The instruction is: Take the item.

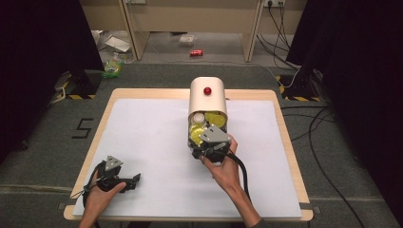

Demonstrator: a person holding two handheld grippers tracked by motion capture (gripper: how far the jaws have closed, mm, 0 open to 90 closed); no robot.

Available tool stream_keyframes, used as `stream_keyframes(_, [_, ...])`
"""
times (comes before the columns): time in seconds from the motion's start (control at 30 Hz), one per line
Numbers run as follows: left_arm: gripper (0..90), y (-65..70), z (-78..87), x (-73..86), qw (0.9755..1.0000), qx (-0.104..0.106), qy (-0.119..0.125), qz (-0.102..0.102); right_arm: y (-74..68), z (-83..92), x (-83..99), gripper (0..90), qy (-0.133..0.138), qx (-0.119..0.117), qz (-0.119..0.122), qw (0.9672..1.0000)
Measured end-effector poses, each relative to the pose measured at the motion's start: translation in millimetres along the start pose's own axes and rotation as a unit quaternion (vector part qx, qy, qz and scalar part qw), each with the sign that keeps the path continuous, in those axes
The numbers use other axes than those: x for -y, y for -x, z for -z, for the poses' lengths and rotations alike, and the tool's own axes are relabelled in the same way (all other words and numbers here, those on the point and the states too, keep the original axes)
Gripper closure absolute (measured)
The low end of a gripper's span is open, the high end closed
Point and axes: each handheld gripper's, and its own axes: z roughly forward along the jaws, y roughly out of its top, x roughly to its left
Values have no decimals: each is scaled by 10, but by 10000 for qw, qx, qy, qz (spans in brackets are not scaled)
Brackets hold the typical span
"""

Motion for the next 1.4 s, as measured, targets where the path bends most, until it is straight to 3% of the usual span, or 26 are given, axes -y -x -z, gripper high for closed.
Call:
stream_keyframes(0.13, [0, 0, 0, 0, 10000, 0, 1, 0, -17, -13, 7, 389, -30, -80, 109, 9999])
stream_keyframes(0.37, [0, -1, 0, 0, 10000, 4, 1, -1, -7, -8, 8, 404, -15, -131, 106, 9999])
stream_keyframes(0.63, [0, -1, 0, 0, 10000, 7, 2, 3, 62, 83, -36, 406, 270, -99, -110, 9995])
stream_keyframes(1.03, [0, -2, 0, 0, 10000, 9, 4, 5, 173, 202, -72, 407, 406, -148, -346, 9985])
stream_keyframes(1.4, [0, -2, 0, 1, 10000, 9, 3, 4, 367, 405, -68, 408, 573, -71, -591, 9966])
